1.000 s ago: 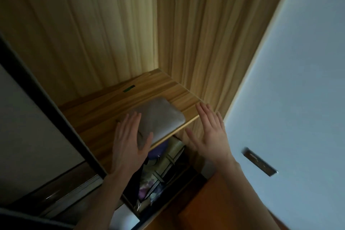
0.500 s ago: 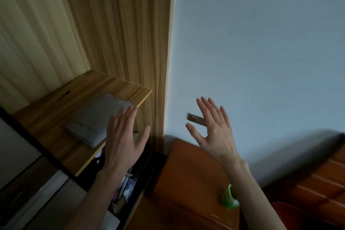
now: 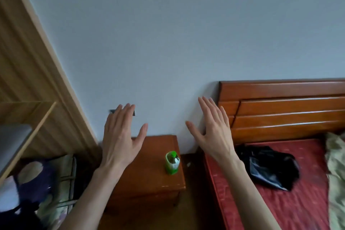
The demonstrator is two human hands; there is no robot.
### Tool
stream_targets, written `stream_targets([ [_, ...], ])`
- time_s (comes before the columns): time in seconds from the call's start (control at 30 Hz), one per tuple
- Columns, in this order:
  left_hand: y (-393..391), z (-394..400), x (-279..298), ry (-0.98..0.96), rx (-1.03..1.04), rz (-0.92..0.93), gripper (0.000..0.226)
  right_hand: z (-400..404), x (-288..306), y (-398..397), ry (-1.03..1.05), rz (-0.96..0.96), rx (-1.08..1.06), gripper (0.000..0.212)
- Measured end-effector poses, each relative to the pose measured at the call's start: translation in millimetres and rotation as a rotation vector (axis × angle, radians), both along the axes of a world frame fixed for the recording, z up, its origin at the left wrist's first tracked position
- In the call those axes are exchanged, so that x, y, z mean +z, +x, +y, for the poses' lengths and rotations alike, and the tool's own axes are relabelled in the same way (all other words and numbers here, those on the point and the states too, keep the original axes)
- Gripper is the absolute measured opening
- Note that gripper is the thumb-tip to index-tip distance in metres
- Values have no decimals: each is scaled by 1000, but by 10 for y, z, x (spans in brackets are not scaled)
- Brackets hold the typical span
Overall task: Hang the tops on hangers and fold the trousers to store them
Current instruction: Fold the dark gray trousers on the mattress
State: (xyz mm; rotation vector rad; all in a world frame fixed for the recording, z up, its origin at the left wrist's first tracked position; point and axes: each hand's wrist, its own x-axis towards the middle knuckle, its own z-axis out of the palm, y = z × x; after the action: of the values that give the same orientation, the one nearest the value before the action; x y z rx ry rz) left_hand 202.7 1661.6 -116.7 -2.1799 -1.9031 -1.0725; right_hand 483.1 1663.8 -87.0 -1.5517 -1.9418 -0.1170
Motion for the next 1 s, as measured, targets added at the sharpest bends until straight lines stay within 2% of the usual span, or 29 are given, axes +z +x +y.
stream_targets([
  [0.27, 1533, -167, 77, 2, -256, 24, 69, -900, -14, 1456, 6, 41, -281, 77],
  [0.6, 3544, -923, -126, -18, -592, 10, 70, -2484, -234, 3137, -43, 66, -627, 78],
  [1.0, 5376, -1989, -694, -151, -937, 44, 70, -4047, -758, 4196, -142, 154, -966, 78],
])
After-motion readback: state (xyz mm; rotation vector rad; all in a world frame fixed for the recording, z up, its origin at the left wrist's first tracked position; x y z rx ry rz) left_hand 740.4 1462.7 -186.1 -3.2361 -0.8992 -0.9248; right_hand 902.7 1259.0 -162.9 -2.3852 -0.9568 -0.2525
